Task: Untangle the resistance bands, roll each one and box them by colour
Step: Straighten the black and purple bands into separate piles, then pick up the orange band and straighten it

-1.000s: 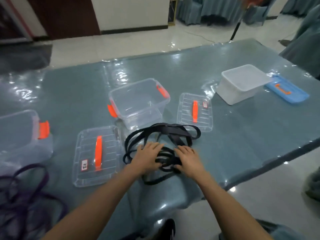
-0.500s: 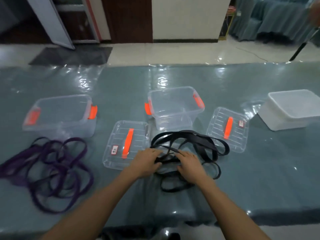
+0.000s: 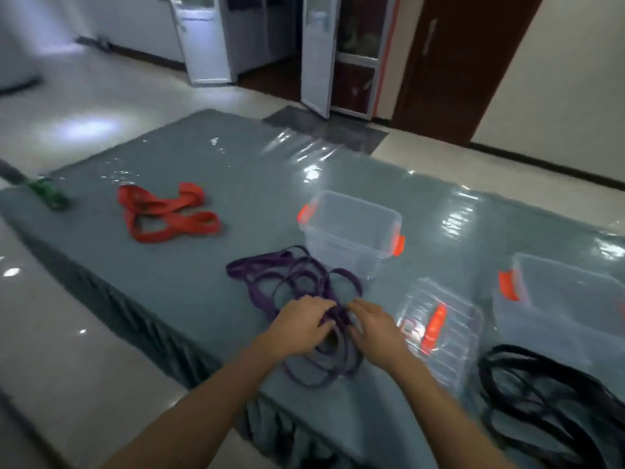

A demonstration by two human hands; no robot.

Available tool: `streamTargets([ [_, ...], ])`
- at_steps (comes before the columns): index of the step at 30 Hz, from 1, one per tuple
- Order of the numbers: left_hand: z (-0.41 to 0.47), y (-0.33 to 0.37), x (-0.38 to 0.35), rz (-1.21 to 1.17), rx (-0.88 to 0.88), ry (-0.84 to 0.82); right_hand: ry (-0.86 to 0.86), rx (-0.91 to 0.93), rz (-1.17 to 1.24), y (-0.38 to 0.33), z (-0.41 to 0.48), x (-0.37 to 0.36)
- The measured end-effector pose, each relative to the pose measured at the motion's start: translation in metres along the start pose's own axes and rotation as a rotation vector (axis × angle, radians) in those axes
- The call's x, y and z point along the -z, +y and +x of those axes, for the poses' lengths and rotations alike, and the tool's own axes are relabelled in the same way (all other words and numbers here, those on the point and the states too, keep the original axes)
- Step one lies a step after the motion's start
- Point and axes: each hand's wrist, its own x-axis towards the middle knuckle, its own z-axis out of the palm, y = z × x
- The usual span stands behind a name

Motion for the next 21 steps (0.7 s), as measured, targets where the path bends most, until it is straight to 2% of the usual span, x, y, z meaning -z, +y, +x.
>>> streamTargets([
  [5, -0.052, -0.112, 0.043, -0.069, 0.169, 0.074, -0.08, 0.148, 0.012, -0.105, 0.069, -0.038],
  [10, -0.093, -0.196, 0.073, -0.129, 0.273, 0.118, -0.156, 0.274, -0.013, -0.183, 0.121, -0.069],
  [13, -0.108, -0.234, 0.086, -0.142, 0.334, 0.156, -0.229, 0.308, -0.044, -0.216, 0.15, -0.087],
  [21, -0.098, -0.324, 0.117, -0.128, 0.403, 0.158, -0.273, 0.316, -0.031, -0.263, 0.229, -0.127],
])
